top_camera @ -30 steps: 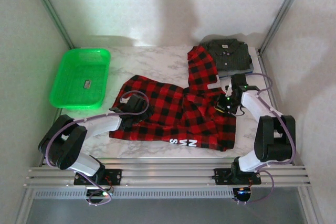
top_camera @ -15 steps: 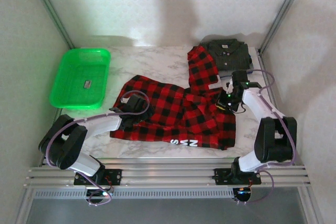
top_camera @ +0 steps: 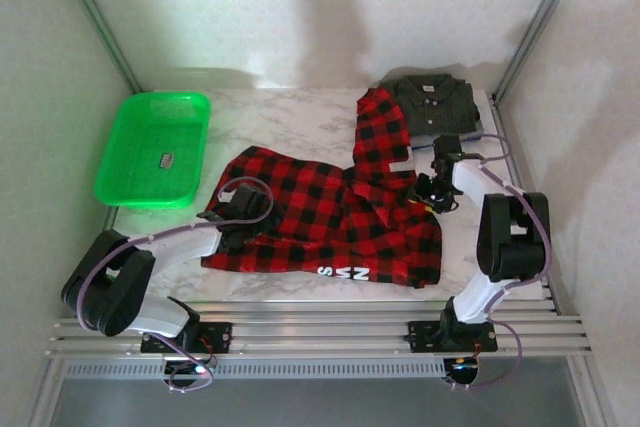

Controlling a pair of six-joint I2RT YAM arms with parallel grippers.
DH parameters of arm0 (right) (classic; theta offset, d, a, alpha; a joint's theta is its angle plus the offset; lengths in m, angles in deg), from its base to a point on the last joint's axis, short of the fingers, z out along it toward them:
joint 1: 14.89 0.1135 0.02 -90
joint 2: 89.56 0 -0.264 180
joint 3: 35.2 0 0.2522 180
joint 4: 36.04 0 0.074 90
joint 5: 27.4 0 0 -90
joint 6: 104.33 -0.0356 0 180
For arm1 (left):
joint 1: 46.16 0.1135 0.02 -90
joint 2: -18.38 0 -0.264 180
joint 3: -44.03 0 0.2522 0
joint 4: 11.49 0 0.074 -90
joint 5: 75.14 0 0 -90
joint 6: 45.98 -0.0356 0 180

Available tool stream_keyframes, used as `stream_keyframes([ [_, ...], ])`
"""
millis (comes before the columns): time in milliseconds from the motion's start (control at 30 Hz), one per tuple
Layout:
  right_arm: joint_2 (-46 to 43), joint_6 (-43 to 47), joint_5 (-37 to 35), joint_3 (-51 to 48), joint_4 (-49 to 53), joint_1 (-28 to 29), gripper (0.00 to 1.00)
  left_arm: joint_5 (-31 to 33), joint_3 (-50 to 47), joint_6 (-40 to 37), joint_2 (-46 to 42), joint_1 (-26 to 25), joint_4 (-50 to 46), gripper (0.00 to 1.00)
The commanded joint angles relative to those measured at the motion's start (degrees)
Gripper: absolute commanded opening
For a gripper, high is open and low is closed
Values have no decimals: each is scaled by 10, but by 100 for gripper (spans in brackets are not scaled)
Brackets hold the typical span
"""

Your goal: Fold and stack the long sleeve shirts

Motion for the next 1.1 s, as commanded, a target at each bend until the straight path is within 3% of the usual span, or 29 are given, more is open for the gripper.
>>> stream_keyframes([
  [0,-54,-14,24,11,32,3,46,-36,-7,11,5,3,-7,97],
  [133,-97,-68,85,-29,48,4,46,-41,26,1,24,-10,4,97],
  [300,-122,-129,96,-91,24,7,42,-43,39,-7,43,-11,3,97],
  [800,-41,-148,56,-85,-4,7,38,-38,23,-14,31,-11,-3,96],
  [1067,-40,-144,44,-86,7,7,44,-37,16,-8,28,-11,1,96],
])
